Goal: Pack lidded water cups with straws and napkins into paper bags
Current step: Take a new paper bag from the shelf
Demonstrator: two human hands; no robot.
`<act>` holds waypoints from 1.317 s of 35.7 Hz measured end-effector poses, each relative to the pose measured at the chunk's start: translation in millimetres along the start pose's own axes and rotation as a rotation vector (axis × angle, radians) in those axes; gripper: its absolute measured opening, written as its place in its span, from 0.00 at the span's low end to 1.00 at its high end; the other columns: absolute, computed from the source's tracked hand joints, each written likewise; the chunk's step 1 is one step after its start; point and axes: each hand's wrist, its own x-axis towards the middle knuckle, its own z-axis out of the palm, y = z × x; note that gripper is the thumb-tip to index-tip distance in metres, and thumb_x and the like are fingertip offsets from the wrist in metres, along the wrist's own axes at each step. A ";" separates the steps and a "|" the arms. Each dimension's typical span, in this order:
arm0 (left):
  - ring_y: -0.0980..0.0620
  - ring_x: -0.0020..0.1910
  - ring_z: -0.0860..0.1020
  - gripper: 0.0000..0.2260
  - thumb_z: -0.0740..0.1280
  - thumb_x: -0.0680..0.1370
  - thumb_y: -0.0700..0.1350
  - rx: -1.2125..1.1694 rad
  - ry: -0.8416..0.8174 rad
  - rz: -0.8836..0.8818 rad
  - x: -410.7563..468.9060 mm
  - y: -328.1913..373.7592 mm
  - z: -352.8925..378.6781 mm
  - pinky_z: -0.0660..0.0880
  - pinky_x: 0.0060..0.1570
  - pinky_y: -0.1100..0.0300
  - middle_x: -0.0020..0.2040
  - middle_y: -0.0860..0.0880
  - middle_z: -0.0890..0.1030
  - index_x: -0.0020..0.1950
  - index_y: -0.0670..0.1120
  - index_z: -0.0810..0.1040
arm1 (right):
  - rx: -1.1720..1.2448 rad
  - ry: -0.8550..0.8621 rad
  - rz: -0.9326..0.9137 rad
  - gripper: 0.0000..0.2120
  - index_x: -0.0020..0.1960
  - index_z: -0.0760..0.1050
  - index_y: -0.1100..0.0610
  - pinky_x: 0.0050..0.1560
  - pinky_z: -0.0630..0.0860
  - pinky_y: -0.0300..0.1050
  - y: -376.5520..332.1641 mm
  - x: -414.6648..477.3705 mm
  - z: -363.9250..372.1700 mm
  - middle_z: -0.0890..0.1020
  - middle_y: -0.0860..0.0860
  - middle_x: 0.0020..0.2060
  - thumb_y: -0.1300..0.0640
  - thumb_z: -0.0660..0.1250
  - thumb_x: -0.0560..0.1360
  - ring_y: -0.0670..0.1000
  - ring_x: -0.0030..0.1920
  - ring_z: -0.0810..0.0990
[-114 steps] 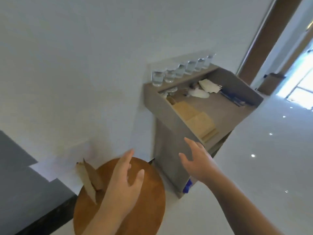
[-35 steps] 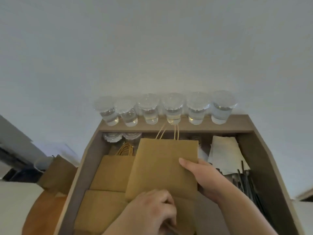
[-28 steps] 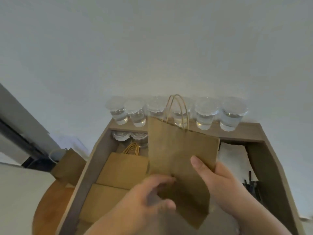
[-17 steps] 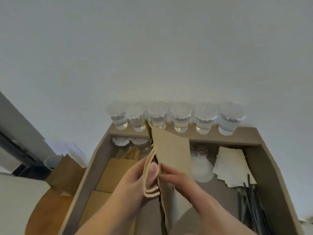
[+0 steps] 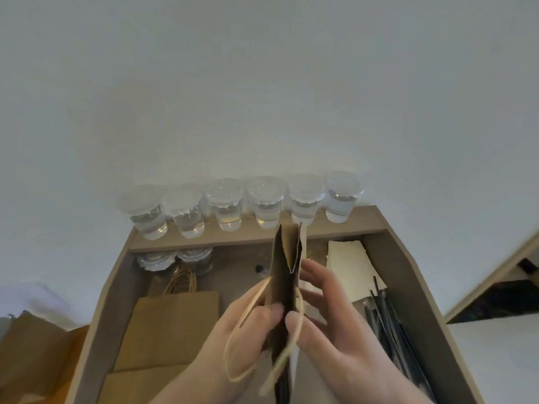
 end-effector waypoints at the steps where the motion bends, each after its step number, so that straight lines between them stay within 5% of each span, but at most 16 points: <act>1: 0.52 0.48 0.86 0.11 0.71 0.74 0.49 0.017 -0.031 -0.008 0.0 -3.4 -2.1 0.80 0.47 0.63 0.47 0.48 0.88 0.53 0.51 0.88 | 0.010 0.012 0.032 0.38 0.79 0.63 0.36 0.69 0.79 0.55 0.8 1.1 1.6 0.76 0.43 0.73 0.35 0.76 0.75 0.48 0.72 0.78; 6: 0.61 0.50 0.85 0.23 0.68 0.80 0.35 0.323 0.013 0.001 2.5 -16.0 -3.5 0.79 0.48 0.70 0.50 0.57 0.88 0.53 0.66 0.85 | -0.097 0.203 0.094 0.25 0.69 0.74 0.31 0.63 0.81 0.46 5.0 7.9 8.3 0.82 0.41 0.63 0.45 0.73 0.74 0.39 0.62 0.83; 10: 0.66 0.51 0.82 0.25 0.71 0.78 0.39 0.508 0.117 0.084 3.4 -14.0 -0.9 0.75 0.49 0.75 0.52 0.61 0.84 0.56 0.73 0.81 | -0.327 0.223 0.093 0.22 0.60 0.72 0.22 0.50 0.77 0.27 9.6 13.6 7.8 0.78 0.28 0.58 0.50 0.70 0.78 0.28 0.57 0.78; 14: 0.56 0.59 0.83 0.22 0.66 0.81 0.40 0.505 0.071 -0.088 14.6 -6.2 -11.2 0.78 0.45 0.70 0.57 0.60 0.86 0.64 0.67 0.79 | -0.510 0.079 0.222 0.16 0.54 0.71 0.24 0.44 0.75 0.29 11.2 21.4 -6.9 0.79 0.23 0.49 0.49 0.64 0.82 0.27 0.49 0.79; 17: 0.62 0.48 0.81 0.18 0.66 0.76 0.43 0.726 0.080 -0.081 11.9 -7.1 -34.7 0.74 0.41 0.69 0.47 0.66 0.83 0.56 0.67 0.76 | -0.536 -0.006 0.321 0.13 0.52 0.75 0.31 0.43 0.79 0.32 9.0 25.4 -29.1 0.83 0.29 0.46 0.52 0.64 0.82 0.32 0.46 0.82; 21: 0.59 0.54 0.83 0.19 0.68 0.80 0.46 0.770 0.172 -0.136 7.3 -0.3 -68.7 0.80 0.52 0.60 0.56 0.62 0.85 0.68 0.63 0.75 | -0.498 0.004 0.406 0.09 0.56 0.80 0.40 0.55 0.83 0.44 -1.6 32.0 -67.9 0.86 0.36 0.46 0.55 0.68 0.84 0.41 0.50 0.85; 23: 0.52 0.47 0.86 0.21 0.71 0.81 0.49 0.701 0.225 -0.198 5.0 10.3 -84.1 0.83 0.42 0.54 0.54 0.53 0.87 0.71 0.64 0.72 | -0.523 0.022 0.409 0.11 0.63 0.79 0.40 0.59 0.82 0.48 -3.6 36.5 -86.8 0.87 0.42 0.48 0.52 0.70 0.83 0.45 0.53 0.84; 27: 0.46 0.34 0.87 0.27 0.75 0.79 0.49 0.670 0.280 -0.246 -8.7 24.7 -107.9 0.83 0.32 0.54 0.41 0.50 0.88 0.70 0.72 0.69 | -0.694 0.007 0.481 0.32 0.76 0.65 0.34 0.39 0.74 0.35 -6.2 45.7 -103.3 0.79 0.44 0.51 0.58 0.71 0.79 0.44 0.48 0.81; 31: 0.52 0.34 0.87 0.22 0.67 0.82 0.50 0.795 0.277 -0.234 -20.2 32.1 -106.7 0.84 0.39 0.54 0.46 0.54 0.87 0.66 0.77 0.68 | -0.812 -0.082 0.305 0.33 0.77 0.63 0.33 0.45 0.72 0.34 -17.8 55.1 -86.1 0.75 0.38 0.56 0.51 0.74 0.80 0.41 0.52 0.77; 35: 0.50 0.37 0.87 0.27 0.64 0.82 0.44 0.757 0.132 -0.279 -27.8 44.7 -103.3 0.82 0.38 0.58 0.47 0.54 0.88 0.66 0.78 0.69 | -0.650 -0.236 0.148 0.22 0.72 0.70 0.30 0.51 0.74 0.32 -20.8 65.9 -67.7 0.78 0.33 0.62 0.50 0.68 0.84 0.36 0.60 0.77; 39: 0.54 0.41 0.87 0.22 0.64 0.81 0.47 0.698 0.211 -0.238 -37.5 51.3 -116.8 0.80 0.35 0.61 0.47 0.57 0.88 0.64 0.77 0.72 | -0.396 -0.514 0.112 0.18 0.68 0.71 0.26 0.57 0.77 0.31 -17.7 81.2 -64.3 0.81 0.32 0.62 0.44 0.68 0.83 0.34 0.62 0.79; 44: 0.44 0.26 0.83 0.10 0.66 0.66 0.55 0.573 0.316 -0.236 -55.2 50.2 -128.3 0.75 0.24 0.59 0.31 0.44 0.84 0.40 0.55 0.85 | 0.174 -0.710 0.140 0.39 0.82 0.67 0.48 0.75 0.71 0.64 32.6 112.5 -62.7 0.73 0.54 0.78 0.28 0.66 0.78 0.60 0.77 0.73; 47: 0.40 0.21 0.76 0.12 0.65 0.65 0.54 0.529 0.492 -0.287 -71.0 37.6 -138.3 0.70 0.23 0.62 0.26 0.37 0.76 0.32 0.45 0.79 | 0.140 -0.471 0.263 0.23 0.70 0.81 0.46 0.71 0.76 0.68 79.1 143.3 -26.3 0.84 0.54 0.65 0.36 0.67 0.82 0.57 0.66 0.83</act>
